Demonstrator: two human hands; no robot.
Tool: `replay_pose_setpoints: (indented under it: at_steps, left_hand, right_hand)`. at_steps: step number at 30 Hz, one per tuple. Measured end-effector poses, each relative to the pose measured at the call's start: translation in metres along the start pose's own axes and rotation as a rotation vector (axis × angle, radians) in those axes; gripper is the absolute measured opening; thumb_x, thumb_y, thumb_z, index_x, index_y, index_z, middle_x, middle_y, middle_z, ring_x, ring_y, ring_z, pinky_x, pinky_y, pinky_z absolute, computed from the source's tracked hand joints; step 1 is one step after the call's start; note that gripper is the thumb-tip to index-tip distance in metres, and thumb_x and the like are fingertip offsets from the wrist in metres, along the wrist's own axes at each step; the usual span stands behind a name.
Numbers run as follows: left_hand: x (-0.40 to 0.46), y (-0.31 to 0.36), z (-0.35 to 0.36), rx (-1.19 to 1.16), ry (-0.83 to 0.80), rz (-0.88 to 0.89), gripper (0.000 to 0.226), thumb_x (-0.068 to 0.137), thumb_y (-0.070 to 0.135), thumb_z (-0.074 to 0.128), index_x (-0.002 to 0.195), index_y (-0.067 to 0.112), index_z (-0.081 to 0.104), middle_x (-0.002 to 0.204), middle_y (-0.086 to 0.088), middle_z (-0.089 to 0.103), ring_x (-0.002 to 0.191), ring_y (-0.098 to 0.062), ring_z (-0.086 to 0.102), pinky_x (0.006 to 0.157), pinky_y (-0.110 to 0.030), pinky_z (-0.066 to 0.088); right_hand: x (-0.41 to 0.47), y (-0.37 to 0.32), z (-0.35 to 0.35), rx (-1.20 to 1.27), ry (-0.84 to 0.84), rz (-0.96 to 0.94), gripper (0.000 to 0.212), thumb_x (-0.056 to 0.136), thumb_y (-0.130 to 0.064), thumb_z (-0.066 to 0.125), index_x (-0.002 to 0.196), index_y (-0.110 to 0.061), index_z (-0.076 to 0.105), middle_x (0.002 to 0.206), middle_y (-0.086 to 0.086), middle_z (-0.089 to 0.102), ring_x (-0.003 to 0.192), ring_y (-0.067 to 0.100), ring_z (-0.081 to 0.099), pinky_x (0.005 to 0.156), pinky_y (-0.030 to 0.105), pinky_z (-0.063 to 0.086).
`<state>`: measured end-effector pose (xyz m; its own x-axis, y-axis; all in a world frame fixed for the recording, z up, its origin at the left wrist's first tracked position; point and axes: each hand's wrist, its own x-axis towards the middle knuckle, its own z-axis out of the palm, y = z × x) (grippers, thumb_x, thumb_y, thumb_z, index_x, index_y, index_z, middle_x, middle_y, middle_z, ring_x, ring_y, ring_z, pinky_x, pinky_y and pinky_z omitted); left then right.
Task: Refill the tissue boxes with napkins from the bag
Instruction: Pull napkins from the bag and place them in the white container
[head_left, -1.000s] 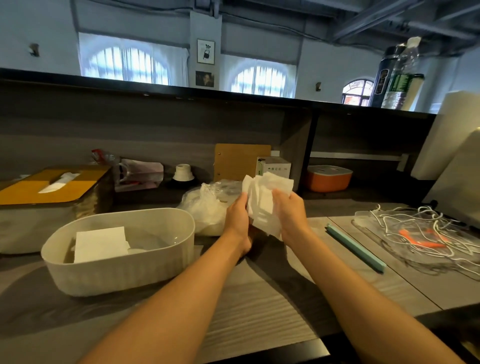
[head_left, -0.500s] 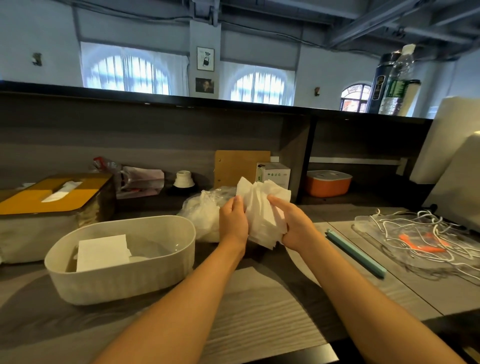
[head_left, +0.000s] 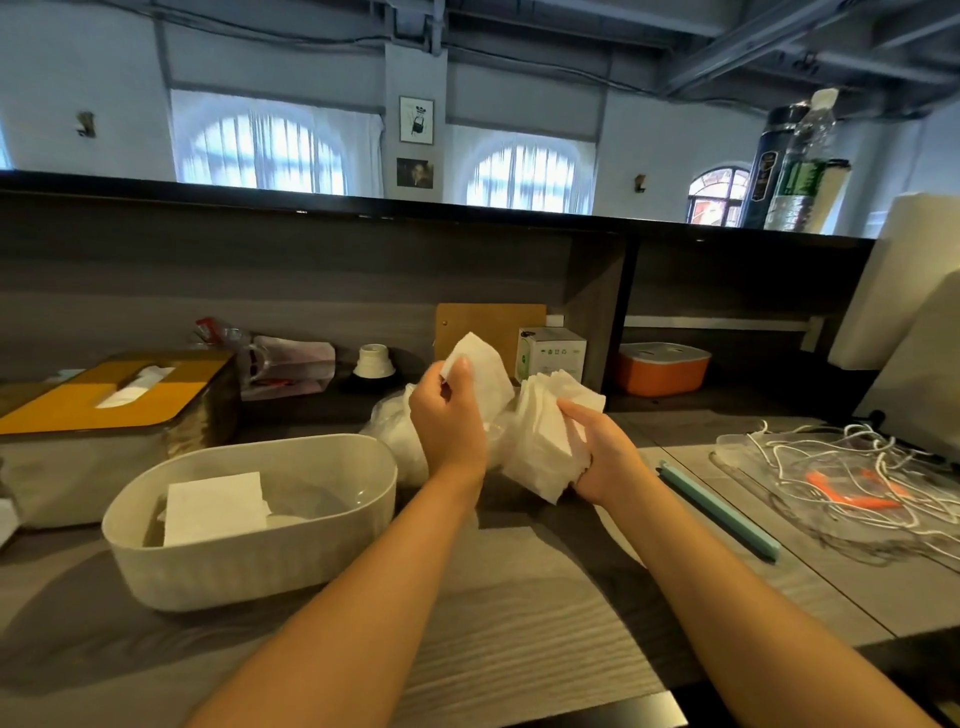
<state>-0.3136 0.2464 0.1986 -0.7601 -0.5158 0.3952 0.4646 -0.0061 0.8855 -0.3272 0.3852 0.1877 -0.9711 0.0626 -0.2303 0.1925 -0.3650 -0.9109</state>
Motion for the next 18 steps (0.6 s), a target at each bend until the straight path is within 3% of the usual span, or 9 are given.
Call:
replay_pose_setpoints:
  at_steps: [2,3,5,8,11,15,18]
  left_hand:
    - [0.006,0.005,0.000,-0.155,-0.023,-0.111,0.016,0.104,0.036,0.046,0.109,0.027,0.058,0.107,0.009,0.059,0.100,-0.012,0.057,0.092,-0.027,0.050]
    - [0.008,0.007,0.000,-0.216,-0.063,-0.175,0.013,0.103,0.034,0.048,0.110,0.027,0.058,0.110,0.007,0.059,0.103,-0.016,0.058,0.095,-0.032,0.052]
    - [0.009,0.008,-0.001,-0.272,-0.174,-0.264,0.003,0.100,0.030,0.055,0.103,0.031,0.055,0.111,0.001,0.060,0.107,-0.023,0.059,0.095,-0.041,0.055]
    - [0.007,0.004,-0.001,-0.231,-0.319,-0.317,0.019,0.096,0.023,0.062,0.111,0.029,0.052,0.114,-0.004,0.059,0.109,-0.027,0.060,0.092,-0.048,0.057]
    - [0.004,-0.001,0.001,-0.134,-0.467,-0.366,0.034,0.094,0.016,0.065,0.123,0.023,0.049,0.116,-0.005,0.059,0.106,-0.027,0.062,0.077,-0.039,0.062]
    - [-0.001,-0.006,0.008,0.265,-0.554,-0.283,0.029,0.101,0.019,0.053,0.130,0.015,0.055,0.116,-0.006,0.065,0.100,-0.024,0.065,0.067,-0.033,0.060]
    - [-0.004,-0.009,0.011,0.416,-0.560,-0.236,0.031,0.105,0.029,0.044,0.126,0.014,0.060,0.114,-0.007,0.067,0.098,-0.022,0.064,0.065,-0.026,0.050]
  right_hand:
    - [-0.001,-0.004,0.002,-0.098,0.136,-0.059,0.040,0.092,-0.027,0.066,0.126,-0.019,0.046,0.112,0.011,0.059,0.100,0.030,0.059,0.090,0.049,0.049]
    - [-0.001,-0.005,0.003,-0.175,0.182,-0.085,0.040,0.092,-0.028,0.066,0.126,-0.018,0.047,0.108,0.009,0.059,0.098,0.028,0.059,0.090,0.047,0.049]
    - [-0.001,-0.004,0.006,-0.300,0.177,-0.099,0.042,0.094,-0.029,0.063,0.130,-0.014,0.048,0.111,0.010,0.060,0.101,0.028,0.059,0.095,0.046,0.048]
    - [-0.007,-0.001,0.010,-0.383,0.105,-0.078,0.028,0.097,-0.024,0.058,0.123,-0.015,0.050,0.102,0.006,0.059,0.092,0.023,0.057,0.093,0.043,0.045]
    - [-0.010,-0.001,0.010,-0.309,0.070,-0.084,0.018,0.097,-0.021,0.058,0.113,-0.015,0.055,0.095,0.006,0.060,0.088,0.023,0.058,0.087,0.042,0.047]
    - [-0.009,0.000,0.012,-0.157,-0.027,-0.002,0.041,0.099,-0.051,0.044,0.106,-0.017,0.066,0.092,0.009,0.071,0.084,0.025,0.067,0.068,0.039,0.054]
    - [-0.006,0.004,0.010,-0.092,-0.129,0.026,0.060,0.096,-0.067,0.027,0.093,-0.021,0.067,0.092,0.006,0.073,0.092,0.025,0.067,0.084,0.041,0.054]
